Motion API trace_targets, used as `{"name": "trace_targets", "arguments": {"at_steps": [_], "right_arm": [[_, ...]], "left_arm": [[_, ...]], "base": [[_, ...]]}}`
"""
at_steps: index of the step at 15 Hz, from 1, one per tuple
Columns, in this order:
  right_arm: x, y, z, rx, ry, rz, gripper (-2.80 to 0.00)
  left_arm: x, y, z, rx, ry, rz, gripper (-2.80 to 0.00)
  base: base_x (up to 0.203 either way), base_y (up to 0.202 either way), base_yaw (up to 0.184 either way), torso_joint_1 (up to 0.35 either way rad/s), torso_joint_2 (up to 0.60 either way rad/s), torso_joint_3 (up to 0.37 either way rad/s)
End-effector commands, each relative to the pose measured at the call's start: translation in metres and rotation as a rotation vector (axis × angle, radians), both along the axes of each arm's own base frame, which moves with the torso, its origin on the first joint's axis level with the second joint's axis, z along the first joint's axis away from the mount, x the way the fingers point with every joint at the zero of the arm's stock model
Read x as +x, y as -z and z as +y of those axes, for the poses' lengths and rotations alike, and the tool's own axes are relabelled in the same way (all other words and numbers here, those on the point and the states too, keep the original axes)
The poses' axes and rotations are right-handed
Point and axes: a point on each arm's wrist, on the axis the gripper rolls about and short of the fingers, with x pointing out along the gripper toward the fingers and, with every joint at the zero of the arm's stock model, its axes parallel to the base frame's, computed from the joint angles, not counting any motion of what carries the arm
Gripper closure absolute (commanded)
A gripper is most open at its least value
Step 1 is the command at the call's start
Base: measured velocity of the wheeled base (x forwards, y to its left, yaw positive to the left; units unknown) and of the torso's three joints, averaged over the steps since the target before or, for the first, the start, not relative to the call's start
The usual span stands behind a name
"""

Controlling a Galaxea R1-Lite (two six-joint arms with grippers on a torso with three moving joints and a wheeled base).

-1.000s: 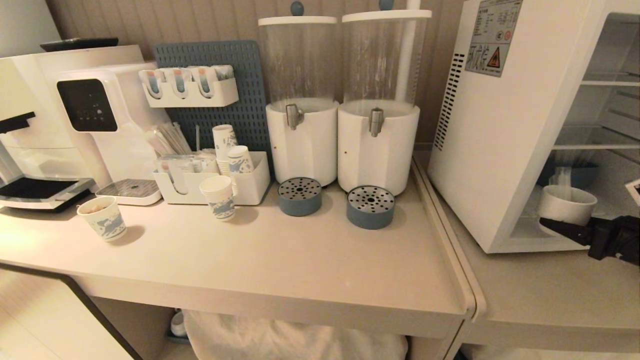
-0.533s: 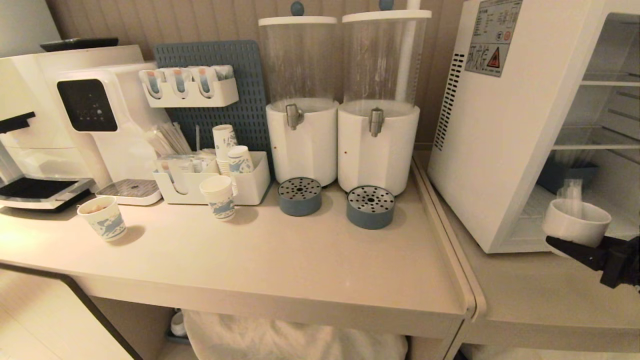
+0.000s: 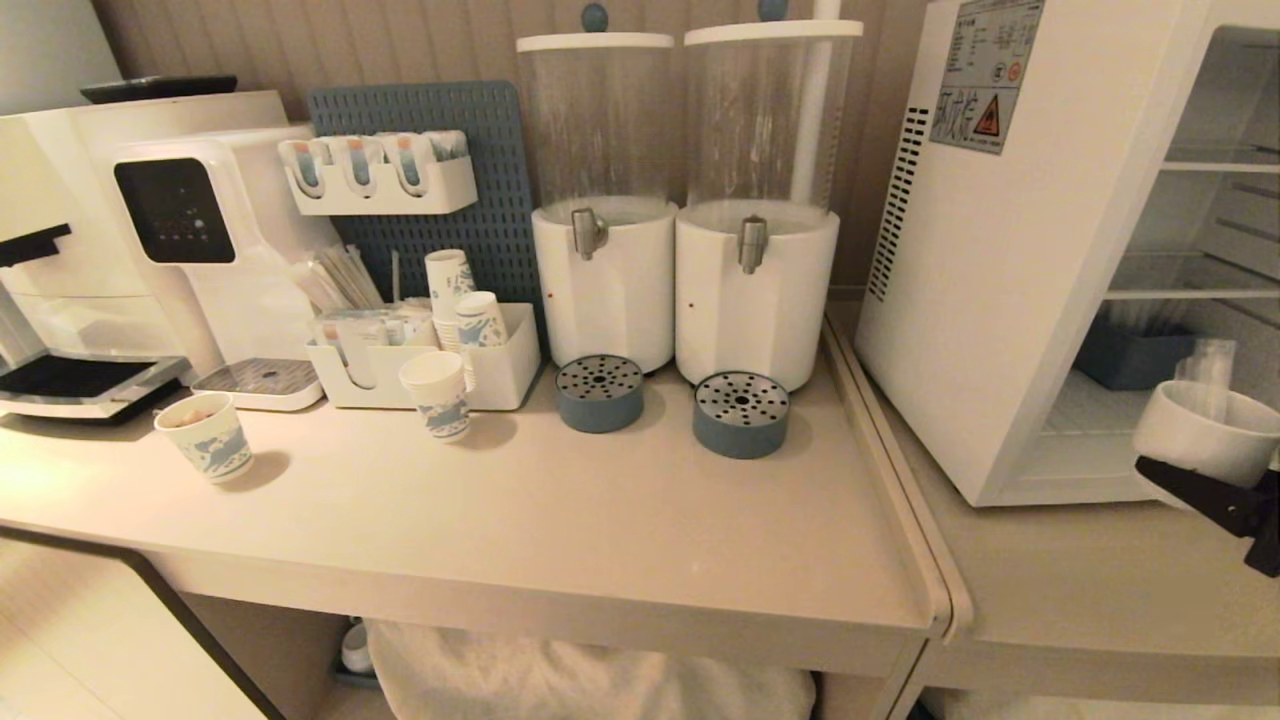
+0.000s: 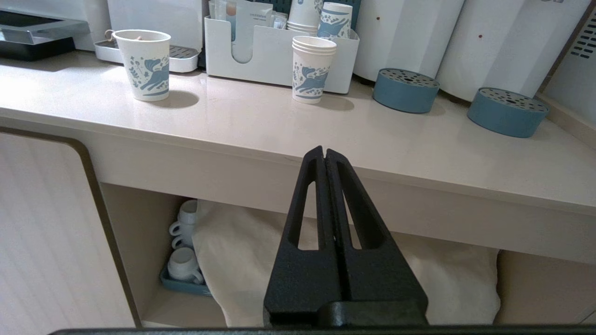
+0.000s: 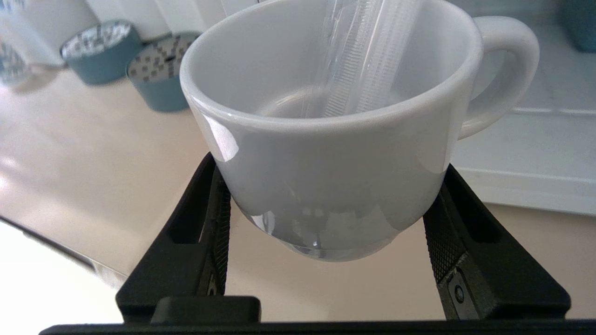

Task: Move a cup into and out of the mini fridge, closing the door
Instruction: Take the ceramic cup out of the freezer, then place the ceramic cup on the table

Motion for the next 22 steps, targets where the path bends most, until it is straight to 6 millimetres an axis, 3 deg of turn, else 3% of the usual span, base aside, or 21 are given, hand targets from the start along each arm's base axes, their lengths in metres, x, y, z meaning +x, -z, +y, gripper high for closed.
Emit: {"name": "trace_targets", "arguments": {"at_steps": [1, 4, 12, 19, 22], "right_arm": [[-0.021, -0.015, 0.011, -0.003, 0.017, -0.074, 0.0], [-0.044, -0.021, 0.021, 0.01, 0.073, -0.092, 0.0], [-0.079, -0.039, 0.039, 0.028, 0.075, -0.1, 0.0], [-0.092, -0.027, 0.054, 0.022, 0.062, -0.086, 0.0], [-0.12, -0.024, 0.069, 0.006, 0.07, -0.124, 0.0]], "left_arm": [[0.003, 0.011, 0.0, -0.001, 0.0, 0.034, 0.0], [0.003, 0.011, 0.0, 0.012, 0.002, 0.033, 0.0], [0.003, 0.011, 0.0, 0.011, 0.0, 0.032, 0.0], [0.003, 0.011, 0.0, 0.011, 0.0, 0.032, 0.0], [0.003, 0.011, 0.0, 0.011, 0.001, 0.032, 0.0]], "base": [[0.0, 0.0, 0.0, 0.0, 0.0, 0.0], [0.0, 0.0, 0.0, 0.0, 0.0, 0.0], [0.0, 0.0, 0.0, 0.0, 0.0, 0.0], [0.0, 0.0, 0.0, 0.0, 0.0, 0.0], [0.0, 0.0, 0.0, 0.0, 0.0, 0.0]]}}
